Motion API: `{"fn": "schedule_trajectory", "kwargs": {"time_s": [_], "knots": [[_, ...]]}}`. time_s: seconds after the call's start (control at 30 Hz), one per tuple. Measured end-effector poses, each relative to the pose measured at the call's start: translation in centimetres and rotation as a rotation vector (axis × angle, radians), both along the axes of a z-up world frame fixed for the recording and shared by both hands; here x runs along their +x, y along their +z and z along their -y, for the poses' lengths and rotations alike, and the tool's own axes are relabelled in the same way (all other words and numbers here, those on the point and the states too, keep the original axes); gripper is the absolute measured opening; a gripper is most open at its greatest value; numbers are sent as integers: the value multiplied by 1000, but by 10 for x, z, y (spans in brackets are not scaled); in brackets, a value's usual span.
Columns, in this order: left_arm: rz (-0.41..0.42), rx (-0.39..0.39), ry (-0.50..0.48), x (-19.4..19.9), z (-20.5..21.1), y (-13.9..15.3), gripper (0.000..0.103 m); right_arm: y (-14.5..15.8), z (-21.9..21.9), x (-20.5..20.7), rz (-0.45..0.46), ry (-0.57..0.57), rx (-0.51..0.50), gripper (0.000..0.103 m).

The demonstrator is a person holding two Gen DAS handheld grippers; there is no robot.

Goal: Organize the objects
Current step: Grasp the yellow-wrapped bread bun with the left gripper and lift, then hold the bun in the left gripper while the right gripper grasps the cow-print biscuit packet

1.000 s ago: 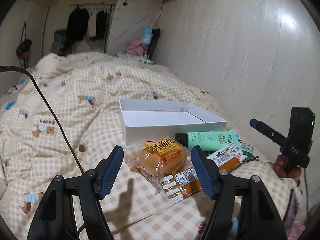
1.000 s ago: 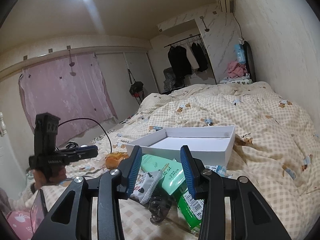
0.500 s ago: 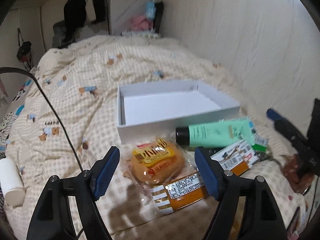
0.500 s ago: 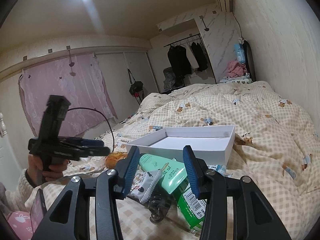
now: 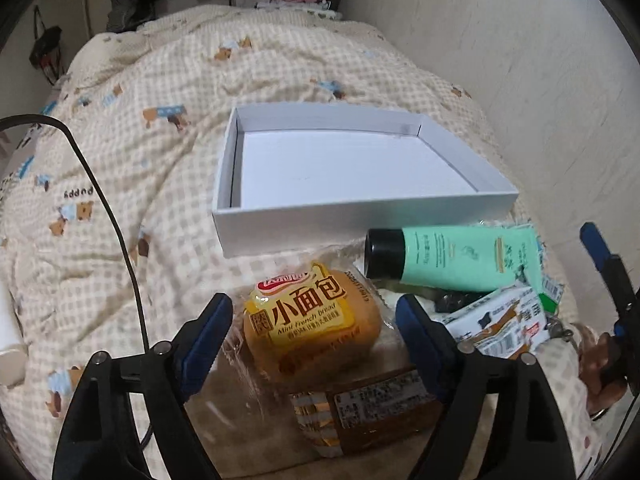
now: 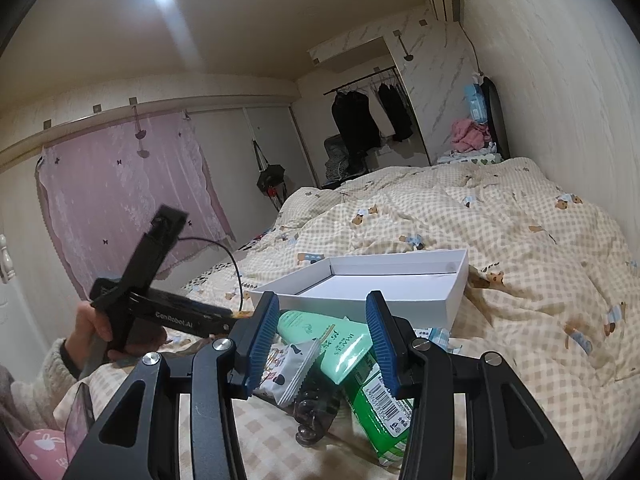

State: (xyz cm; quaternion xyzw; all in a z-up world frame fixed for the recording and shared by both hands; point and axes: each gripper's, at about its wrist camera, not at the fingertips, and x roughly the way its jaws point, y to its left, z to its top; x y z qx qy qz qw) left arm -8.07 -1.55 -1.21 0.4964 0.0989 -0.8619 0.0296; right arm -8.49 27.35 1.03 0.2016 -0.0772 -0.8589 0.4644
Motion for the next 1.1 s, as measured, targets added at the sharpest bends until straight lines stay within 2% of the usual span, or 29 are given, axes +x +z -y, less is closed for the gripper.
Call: {"fn": "schedule_trajectory", "kwargs": {"time_s": [0.13,0.37,0.43,0.5,0.67,0.77,0.8,0.87,1.03,1.1], "knots": [[-12,-37,4,0,-6,-4,93,0,0,-2,13,-2,1,47],[-41,8,13,8,0,-8,91,0,-1,-1,21,-5,-3,47],[-49,-8,-1,10,-3,-7,87,0,-1,-1,21,-6,-2,47],[-61,-19,-11,11,-6,-5,77,0,-1,-1,22,-7,-3,47],[-133,-1,-7,23,-1,5,71,-1,-3,-1,28,-11,-11,47],[-221,22,-2,37,4,18,70,-1,-4,-1,29,-12,-12,47],[-296,27,-12,47,5,27,70,-1,-4,-1,29,-12,-12,47],[-389,21,-30,61,4,40,70,0,-4,-2,30,-13,-10,47],[-655,-36,-79,98,-7,66,71,-1,-4,0,27,-14,-9,47],[-682,-65,-96,102,-12,68,71,-1,-4,0,28,-14,-9,47]]}}
